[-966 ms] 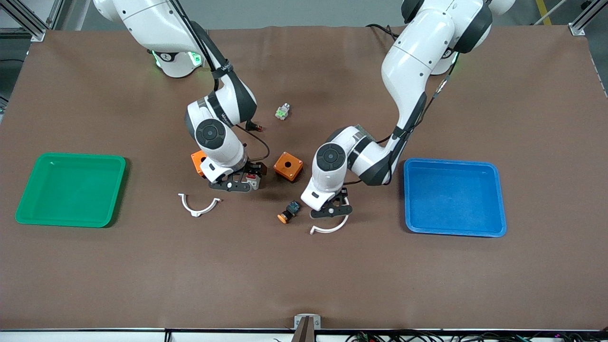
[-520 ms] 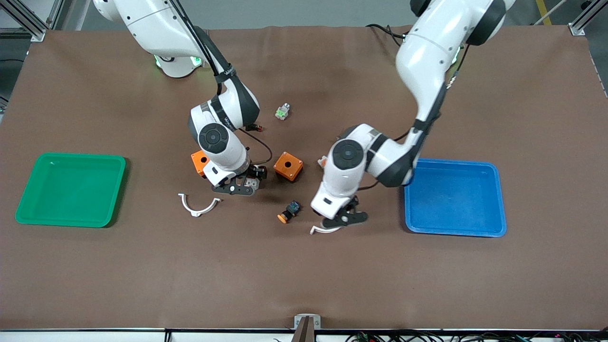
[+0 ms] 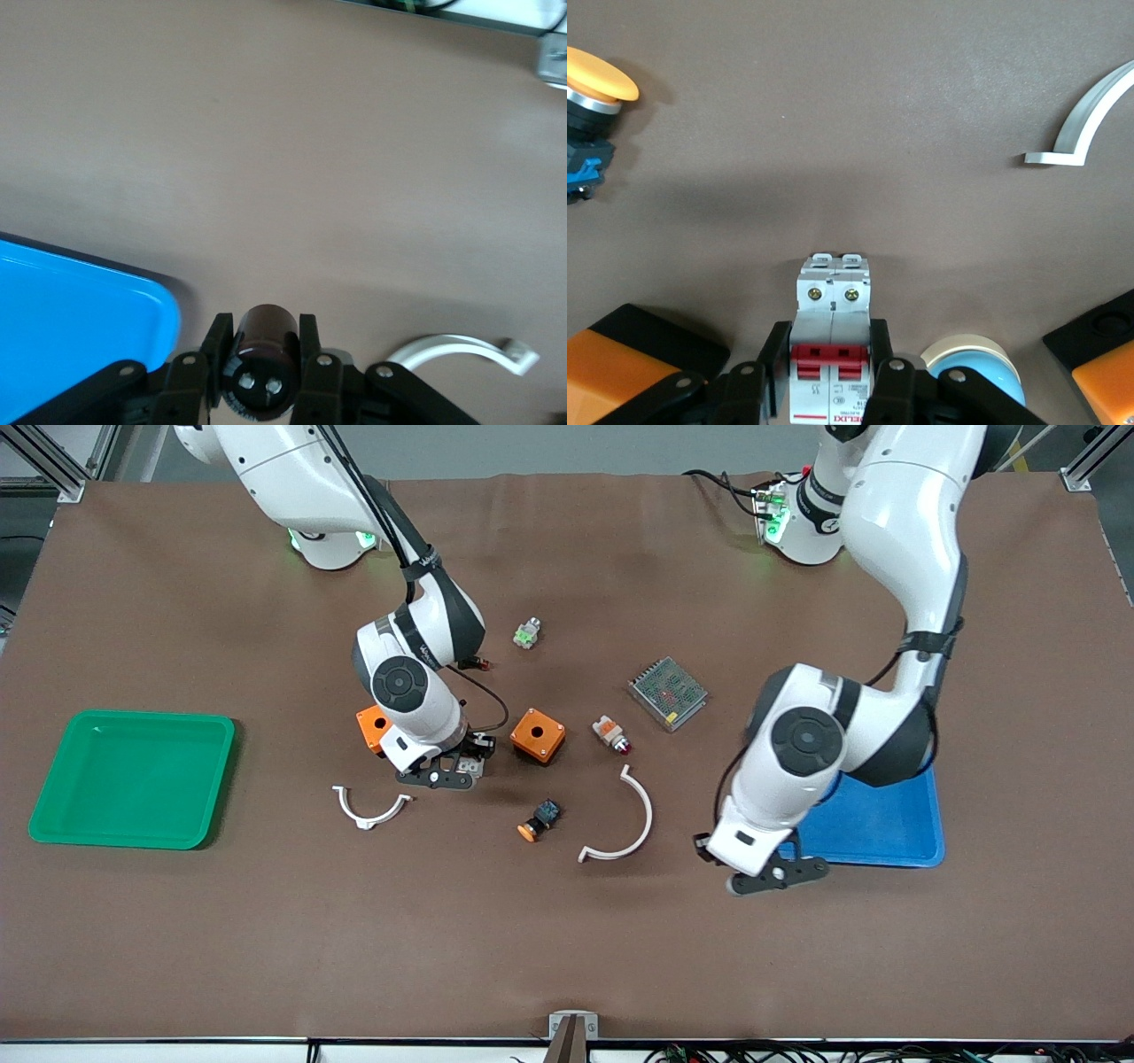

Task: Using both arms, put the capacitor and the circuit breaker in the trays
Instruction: 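Lift the capacitor toward the blue tray while the right gripper lifts the breaker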

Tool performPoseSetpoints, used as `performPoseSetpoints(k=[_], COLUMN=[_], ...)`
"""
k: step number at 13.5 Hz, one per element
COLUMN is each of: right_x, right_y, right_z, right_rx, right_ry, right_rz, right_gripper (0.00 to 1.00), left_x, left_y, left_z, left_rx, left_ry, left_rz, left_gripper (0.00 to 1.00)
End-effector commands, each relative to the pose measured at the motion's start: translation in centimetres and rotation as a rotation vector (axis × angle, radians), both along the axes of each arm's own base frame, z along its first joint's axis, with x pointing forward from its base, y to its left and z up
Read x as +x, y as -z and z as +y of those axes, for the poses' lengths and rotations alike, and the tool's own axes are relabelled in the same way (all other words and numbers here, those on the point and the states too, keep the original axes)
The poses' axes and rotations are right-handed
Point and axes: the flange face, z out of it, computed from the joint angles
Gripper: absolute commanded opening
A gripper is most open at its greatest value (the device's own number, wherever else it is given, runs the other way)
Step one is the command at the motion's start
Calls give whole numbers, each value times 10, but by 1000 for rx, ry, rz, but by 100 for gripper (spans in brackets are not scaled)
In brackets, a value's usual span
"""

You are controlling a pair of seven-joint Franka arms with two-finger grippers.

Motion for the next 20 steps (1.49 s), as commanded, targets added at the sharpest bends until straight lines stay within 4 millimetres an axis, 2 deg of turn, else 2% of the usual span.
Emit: performPoseSetpoints(k=[1,2,3,5,7,8,10,11,13,14,17,19,20], right_x=[2,1,1,2,8,11,25,32,52,58,77,81,82], right_y=[2,2,-1,-18,-54,-72,-117,-135,-162,-167,-174,-170,-175], right_z=[5,5,5,6,-2,-10,-46,-69,-139,-168,-277,-351,-383], right_rx=[8,6,6,11,0,-13,-26,-25,-6,-1,-57,-30,-18], right_ry=[16,16,13,1,2,6,21,5,-15,-25,-63,-88,-100], right_rz=[6,10,7,10,50,84,144,173,225,237,222,217,201], right_gripper=[15,14,14,14,14,14,15,17,19,19,18,18,18], left_x=[-6,-5,-7,-11,-19,-20,-27,-30,-36,-39,-37,-42,-46], left_y=[-9,-10,-7,-2,5,10,22,30,45,53,66,77,85], left_z=[45,64,74,97,114,130,143,147,152,152,176,177,179], left_rx=[48,54,58,68,76,80,84,86,82,79,73,72,69], left_ry=[36,38,42,29,14,-1,-5,-8,-12,-7,-36,-35,-36], left_rz=[56,64,76,99,127,141,164,172,173,168,154,164,168], left_gripper=[0,0,0,0,0,0,0,0,0,0,0,0,1])
